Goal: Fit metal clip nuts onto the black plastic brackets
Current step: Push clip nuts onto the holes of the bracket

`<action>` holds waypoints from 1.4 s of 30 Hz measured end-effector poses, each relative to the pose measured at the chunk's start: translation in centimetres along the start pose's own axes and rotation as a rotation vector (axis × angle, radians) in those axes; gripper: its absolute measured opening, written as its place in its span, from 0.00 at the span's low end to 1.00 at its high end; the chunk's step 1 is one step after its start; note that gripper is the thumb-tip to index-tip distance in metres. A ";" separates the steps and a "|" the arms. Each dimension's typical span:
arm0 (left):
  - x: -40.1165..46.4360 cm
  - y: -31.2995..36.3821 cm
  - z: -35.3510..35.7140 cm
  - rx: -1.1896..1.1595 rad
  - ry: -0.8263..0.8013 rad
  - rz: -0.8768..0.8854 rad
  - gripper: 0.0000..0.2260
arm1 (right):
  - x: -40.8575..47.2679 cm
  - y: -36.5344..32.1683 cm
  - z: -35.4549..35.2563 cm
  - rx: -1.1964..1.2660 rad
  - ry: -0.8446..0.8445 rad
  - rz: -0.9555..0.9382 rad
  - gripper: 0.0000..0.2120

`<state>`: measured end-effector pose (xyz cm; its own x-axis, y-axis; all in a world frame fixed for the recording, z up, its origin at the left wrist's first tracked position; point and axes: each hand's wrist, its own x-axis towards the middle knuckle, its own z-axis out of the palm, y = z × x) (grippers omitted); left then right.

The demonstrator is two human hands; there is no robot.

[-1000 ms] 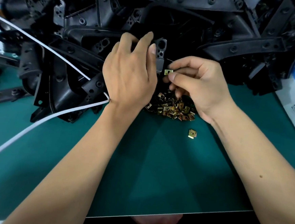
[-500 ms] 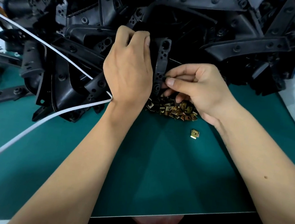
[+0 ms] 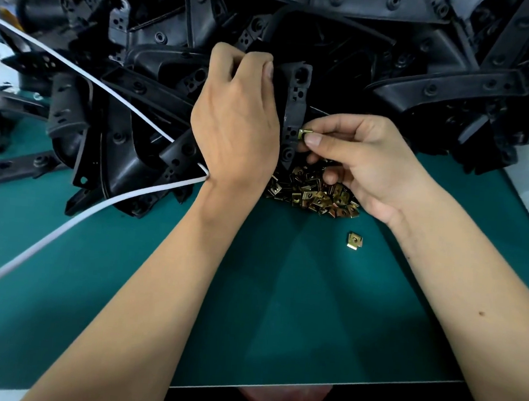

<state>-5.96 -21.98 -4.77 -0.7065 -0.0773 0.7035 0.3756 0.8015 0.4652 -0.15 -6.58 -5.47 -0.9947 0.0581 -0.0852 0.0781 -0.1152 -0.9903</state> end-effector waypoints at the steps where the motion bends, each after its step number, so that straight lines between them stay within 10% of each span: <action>1: 0.0 0.0 0.0 -0.001 0.000 0.001 0.15 | 0.0 0.0 0.0 0.001 -0.001 0.001 0.05; 29: -0.4 1.0 0.8 0.021 -0.042 0.041 0.14 | 0.4 0.4 0.2 0.010 -0.049 -0.033 0.07; 37: 0.5 -0.5 0.5 0.114 0.001 0.047 0.17 | 0.4 0.2 -1.4 -0.689 0.084 -0.345 0.04; 42: 0.4 -0.7 0.7 0.161 0.002 0.064 0.17 | 0.3 -0.3 -1.8 -1.054 -0.117 -0.293 0.06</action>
<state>-6.91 -22.14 -5.23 -0.6827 -0.0243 0.7303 0.3186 0.8896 0.3274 -0.39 -4.79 -5.44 -0.9800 -0.1556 0.1243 -0.1989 0.7956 -0.5722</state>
